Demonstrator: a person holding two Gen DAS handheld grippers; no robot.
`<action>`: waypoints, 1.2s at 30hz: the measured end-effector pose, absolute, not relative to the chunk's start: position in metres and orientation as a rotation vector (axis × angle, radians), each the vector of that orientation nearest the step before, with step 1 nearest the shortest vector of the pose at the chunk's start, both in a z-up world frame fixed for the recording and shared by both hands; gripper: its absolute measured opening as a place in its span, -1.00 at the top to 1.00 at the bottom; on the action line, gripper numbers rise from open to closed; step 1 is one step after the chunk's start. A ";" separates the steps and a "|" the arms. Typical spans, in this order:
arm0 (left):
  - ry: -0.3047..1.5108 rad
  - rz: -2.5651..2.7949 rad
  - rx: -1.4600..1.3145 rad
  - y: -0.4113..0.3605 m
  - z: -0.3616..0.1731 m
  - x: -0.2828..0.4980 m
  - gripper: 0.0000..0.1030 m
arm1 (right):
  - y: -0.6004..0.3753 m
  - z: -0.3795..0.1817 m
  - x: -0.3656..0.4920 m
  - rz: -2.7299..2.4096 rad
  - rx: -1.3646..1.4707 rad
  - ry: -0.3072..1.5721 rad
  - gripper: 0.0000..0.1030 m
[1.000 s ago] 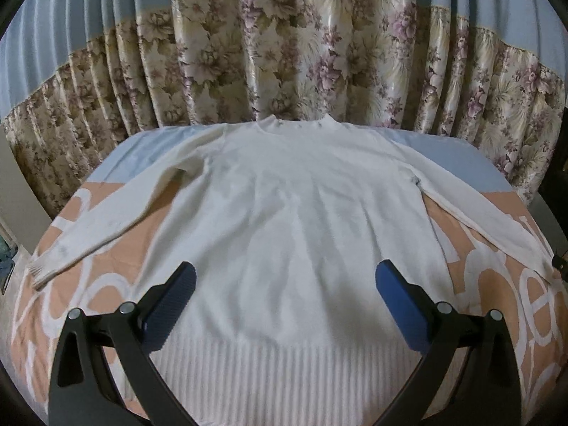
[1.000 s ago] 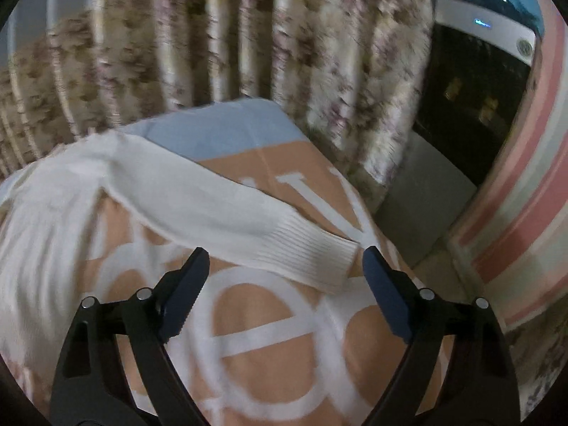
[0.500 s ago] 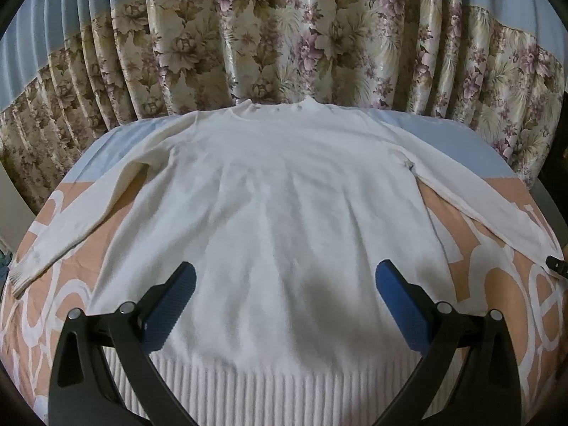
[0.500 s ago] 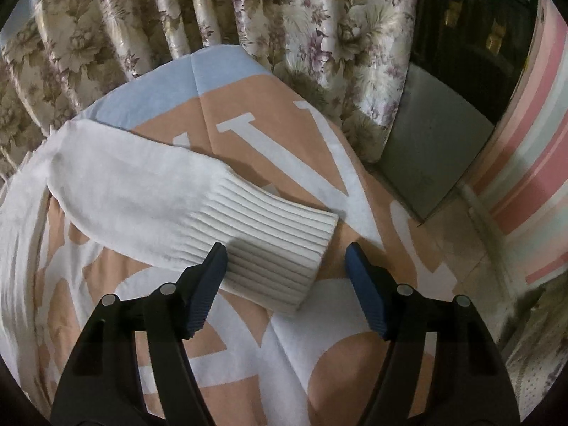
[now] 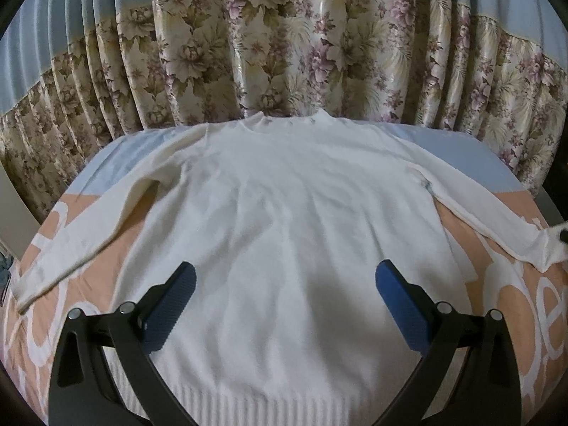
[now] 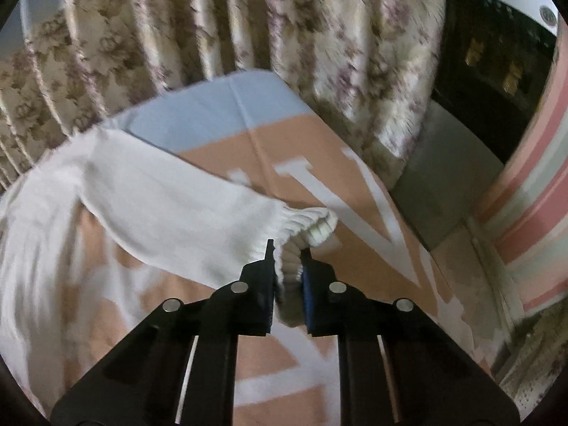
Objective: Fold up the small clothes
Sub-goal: 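Reach the right gripper to the sweater sleeve cuff and grasp it, then carry the held sleeve across the sweater body with the right gripper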
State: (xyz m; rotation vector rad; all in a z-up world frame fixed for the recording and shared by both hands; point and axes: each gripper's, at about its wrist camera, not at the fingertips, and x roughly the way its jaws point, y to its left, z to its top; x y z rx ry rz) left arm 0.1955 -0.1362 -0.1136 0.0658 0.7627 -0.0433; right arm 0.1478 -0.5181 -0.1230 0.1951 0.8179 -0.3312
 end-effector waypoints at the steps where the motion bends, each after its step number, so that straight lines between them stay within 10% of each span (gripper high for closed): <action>1: 0.759 -0.042 0.067 -0.133 -0.112 0.199 -0.97 | -0.509 -0.116 0.155 -0.314 0.189 0.808 0.75; 36: 0.738 0.159 -0.004 0.086 -0.115 0.287 -0.97 | -0.104 -0.122 0.405 0.276 0.059 0.791 0.91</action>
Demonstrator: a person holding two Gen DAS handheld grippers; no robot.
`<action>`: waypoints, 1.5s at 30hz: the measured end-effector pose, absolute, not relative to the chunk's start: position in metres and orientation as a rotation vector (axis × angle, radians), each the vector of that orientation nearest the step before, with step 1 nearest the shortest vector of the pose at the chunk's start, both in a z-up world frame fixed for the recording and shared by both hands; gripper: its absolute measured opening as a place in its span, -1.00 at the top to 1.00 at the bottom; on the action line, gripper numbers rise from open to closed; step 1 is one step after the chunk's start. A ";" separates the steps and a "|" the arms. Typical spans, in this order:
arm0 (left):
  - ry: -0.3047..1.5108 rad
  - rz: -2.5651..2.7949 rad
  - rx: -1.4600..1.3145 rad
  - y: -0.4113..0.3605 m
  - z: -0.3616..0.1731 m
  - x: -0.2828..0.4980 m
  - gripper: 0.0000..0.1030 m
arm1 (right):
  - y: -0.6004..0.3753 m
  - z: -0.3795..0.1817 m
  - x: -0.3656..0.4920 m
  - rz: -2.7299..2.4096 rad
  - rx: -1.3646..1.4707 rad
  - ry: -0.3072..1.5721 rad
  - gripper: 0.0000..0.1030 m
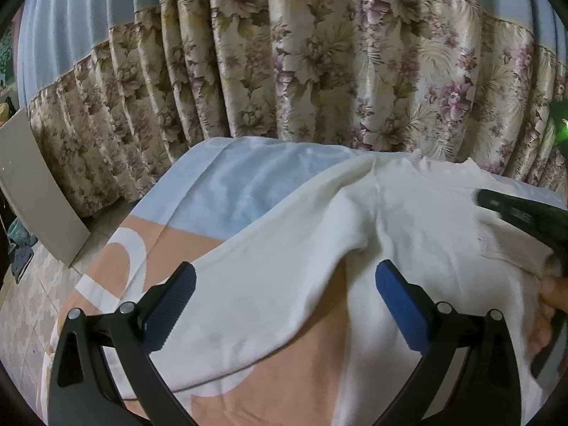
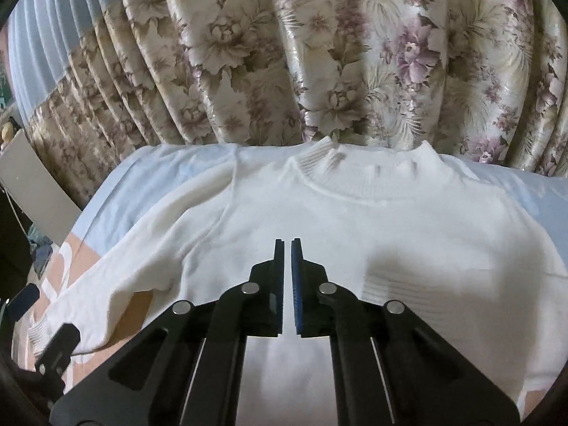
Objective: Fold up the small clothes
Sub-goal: 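Carry the held sleeve across the sweater body with the right gripper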
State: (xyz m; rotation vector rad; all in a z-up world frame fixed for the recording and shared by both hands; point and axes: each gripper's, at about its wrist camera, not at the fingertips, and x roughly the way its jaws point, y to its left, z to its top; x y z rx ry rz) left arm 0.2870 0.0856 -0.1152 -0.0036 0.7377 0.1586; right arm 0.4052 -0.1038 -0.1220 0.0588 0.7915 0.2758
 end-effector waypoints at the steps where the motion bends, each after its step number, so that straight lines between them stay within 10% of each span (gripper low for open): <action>1: 0.739 0.158 -0.005 0.087 -0.116 0.286 -0.97 | -0.105 -0.121 0.401 0.248 0.032 0.782 0.91; 7: 0.754 0.122 -0.035 0.076 -0.124 0.291 -0.97 | -0.160 -0.131 0.394 0.114 0.046 0.816 0.83; 11: 0.772 0.058 -0.057 0.058 -0.124 0.299 -0.97 | -0.181 -0.119 0.382 0.112 0.093 0.768 -0.06; 33: 0.923 -0.144 0.032 -0.129 -0.172 0.391 -0.92 | -0.333 -0.119 0.322 -0.021 0.221 0.739 -0.07; 42: 0.933 -0.167 0.040 -0.166 -0.180 0.396 0.00 | -0.362 -0.130 0.317 -0.030 0.269 0.745 -0.10; 45: 0.911 -0.182 0.065 -0.174 -0.174 0.391 0.75 | -0.363 -0.131 0.317 -0.032 0.276 0.746 -0.11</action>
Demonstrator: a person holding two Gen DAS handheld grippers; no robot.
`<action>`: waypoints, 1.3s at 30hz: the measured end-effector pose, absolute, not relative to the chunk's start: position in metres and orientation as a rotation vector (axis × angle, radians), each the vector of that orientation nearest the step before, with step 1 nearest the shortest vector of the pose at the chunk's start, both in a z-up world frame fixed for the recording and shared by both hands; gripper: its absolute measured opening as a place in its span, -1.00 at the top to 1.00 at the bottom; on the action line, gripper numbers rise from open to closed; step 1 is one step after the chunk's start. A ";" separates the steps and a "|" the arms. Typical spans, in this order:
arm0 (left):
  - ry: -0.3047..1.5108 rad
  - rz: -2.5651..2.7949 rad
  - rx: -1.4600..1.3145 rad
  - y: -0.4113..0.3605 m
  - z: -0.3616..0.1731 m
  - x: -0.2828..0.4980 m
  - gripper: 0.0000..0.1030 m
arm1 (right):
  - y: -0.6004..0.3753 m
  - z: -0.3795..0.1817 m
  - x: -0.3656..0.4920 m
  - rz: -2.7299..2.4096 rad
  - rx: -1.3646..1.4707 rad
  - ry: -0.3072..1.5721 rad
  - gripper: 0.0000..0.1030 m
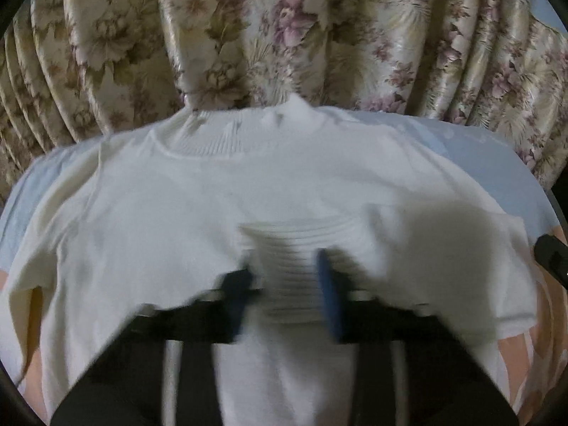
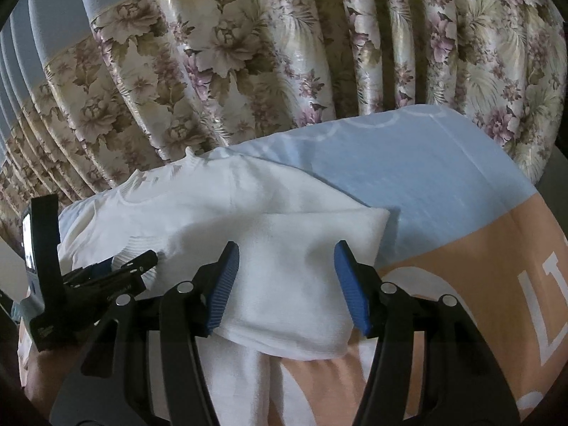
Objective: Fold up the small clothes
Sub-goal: 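Lay the sleeve on the body and open the right gripper while the left gripper smooths it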
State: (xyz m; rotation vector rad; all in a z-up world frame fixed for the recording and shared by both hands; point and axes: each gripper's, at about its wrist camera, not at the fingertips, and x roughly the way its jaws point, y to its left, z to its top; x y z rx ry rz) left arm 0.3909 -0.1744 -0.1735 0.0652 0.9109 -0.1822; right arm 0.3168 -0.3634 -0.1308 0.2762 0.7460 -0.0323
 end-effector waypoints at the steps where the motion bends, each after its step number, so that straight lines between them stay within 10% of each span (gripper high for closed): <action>1: 0.912 -0.186 0.061 -0.174 -0.173 0.391 0.79 | -0.364 -0.130 0.317 -0.032 0.276 0.744 -0.11; 39: 0.823 0.198 0.251 0.017 -0.175 0.423 0.85 | -0.286 -0.139 0.355 0.037 0.132 0.806 -0.13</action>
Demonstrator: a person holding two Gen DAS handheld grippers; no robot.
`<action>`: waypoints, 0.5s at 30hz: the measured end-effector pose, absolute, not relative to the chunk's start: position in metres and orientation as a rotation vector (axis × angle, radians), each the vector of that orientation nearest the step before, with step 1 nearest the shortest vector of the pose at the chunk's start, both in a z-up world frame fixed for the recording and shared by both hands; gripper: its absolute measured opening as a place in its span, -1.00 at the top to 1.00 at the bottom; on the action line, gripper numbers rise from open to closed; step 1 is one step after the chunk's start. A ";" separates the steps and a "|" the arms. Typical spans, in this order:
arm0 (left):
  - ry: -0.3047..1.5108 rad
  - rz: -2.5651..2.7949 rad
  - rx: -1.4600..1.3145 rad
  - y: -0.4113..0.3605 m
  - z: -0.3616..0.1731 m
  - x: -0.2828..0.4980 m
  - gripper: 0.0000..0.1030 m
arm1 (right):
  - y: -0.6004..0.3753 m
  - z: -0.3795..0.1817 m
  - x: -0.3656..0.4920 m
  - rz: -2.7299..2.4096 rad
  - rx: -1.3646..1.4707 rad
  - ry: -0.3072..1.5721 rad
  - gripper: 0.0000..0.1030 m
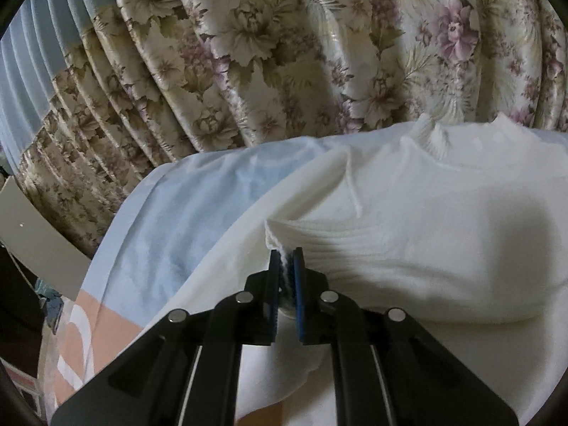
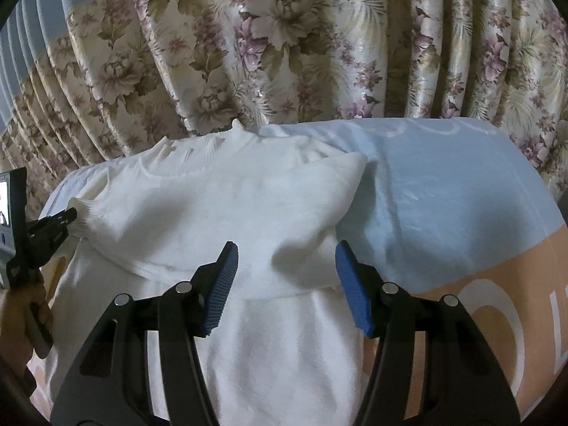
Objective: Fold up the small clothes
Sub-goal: 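Lay the sleeve on the body and open the right gripper while the left gripper smooths it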
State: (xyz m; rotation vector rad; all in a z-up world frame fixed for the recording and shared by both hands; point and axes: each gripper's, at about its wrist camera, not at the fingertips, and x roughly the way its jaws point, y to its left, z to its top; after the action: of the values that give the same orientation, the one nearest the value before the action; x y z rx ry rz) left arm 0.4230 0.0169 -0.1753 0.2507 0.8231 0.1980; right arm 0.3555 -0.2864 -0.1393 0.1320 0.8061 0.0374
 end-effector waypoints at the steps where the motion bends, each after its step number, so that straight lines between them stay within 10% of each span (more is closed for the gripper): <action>1: 0.829 0.205 0.245 0.020 -0.176 0.423 0.84 | -0.286 -0.140 0.356 0.023 0.122 0.807 -0.13; 15: 0.836 0.214 0.240 0.029 -0.174 0.408 0.79 | -0.307 -0.178 0.365 -0.107 0.071 0.909 -0.29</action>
State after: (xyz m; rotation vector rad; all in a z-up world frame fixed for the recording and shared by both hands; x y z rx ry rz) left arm 0.4076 0.0285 -0.1741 0.2397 0.8356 0.2137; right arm 0.3654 -0.3074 -0.1778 0.0714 0.9088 -0.1067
